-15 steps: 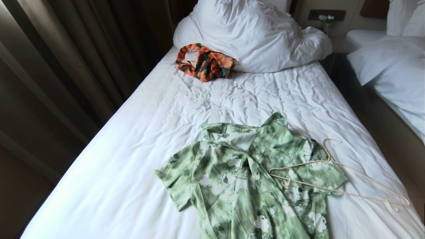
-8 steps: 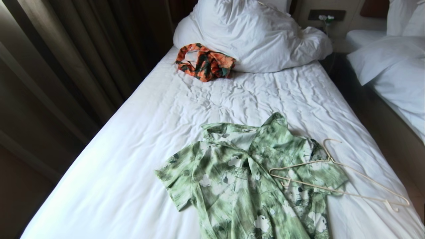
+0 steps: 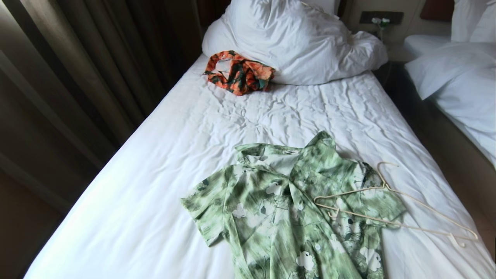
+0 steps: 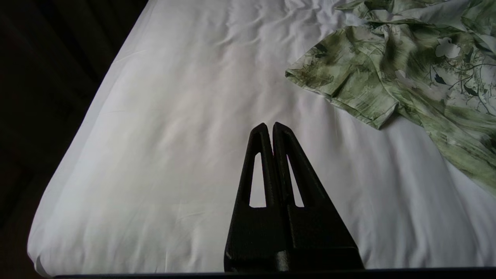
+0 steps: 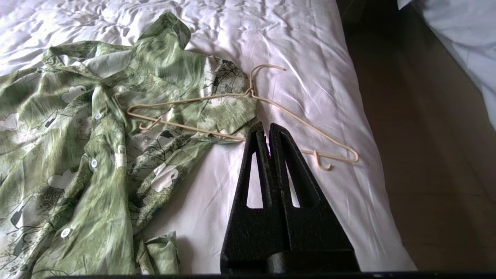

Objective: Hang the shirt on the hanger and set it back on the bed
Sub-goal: Lift the shirt and hanger

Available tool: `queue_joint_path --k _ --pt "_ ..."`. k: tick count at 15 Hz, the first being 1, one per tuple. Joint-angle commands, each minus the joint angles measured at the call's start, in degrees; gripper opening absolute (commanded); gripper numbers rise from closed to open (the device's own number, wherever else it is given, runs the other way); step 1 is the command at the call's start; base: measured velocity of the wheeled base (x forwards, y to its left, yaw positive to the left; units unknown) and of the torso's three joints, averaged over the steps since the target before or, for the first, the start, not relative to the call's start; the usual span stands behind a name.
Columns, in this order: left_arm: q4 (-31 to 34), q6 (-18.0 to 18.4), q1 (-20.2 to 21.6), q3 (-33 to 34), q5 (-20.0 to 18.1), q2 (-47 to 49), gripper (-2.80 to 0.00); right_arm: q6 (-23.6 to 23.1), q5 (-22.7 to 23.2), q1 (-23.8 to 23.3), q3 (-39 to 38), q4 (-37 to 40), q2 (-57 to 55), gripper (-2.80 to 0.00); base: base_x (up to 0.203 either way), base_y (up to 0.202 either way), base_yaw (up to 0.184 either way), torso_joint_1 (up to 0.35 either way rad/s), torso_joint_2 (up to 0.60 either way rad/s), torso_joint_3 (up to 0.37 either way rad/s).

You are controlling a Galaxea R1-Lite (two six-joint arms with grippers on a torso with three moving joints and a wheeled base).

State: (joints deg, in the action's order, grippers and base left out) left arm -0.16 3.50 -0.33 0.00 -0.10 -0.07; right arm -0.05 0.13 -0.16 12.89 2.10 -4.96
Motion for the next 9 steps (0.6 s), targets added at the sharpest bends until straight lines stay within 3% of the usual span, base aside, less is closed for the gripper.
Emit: queue_joint_path --k 1,9 --pt "-0.02 0.02 -0.02 0.09 0.01 0.07 -2.8 0.02 0.06 -0.02 5.22 0.14 -7.21 -2.8 0.0 0.0 0.0 0.0 0.0 0.0" --pt "-0.02 0.02 -0.02 0.09 0.01 0.07 -2.8 3.44 1.95 0.09 26.3 0.4 -42.94 -2.8 0.0 0.0 0.0 0.0 0.0 0.0"
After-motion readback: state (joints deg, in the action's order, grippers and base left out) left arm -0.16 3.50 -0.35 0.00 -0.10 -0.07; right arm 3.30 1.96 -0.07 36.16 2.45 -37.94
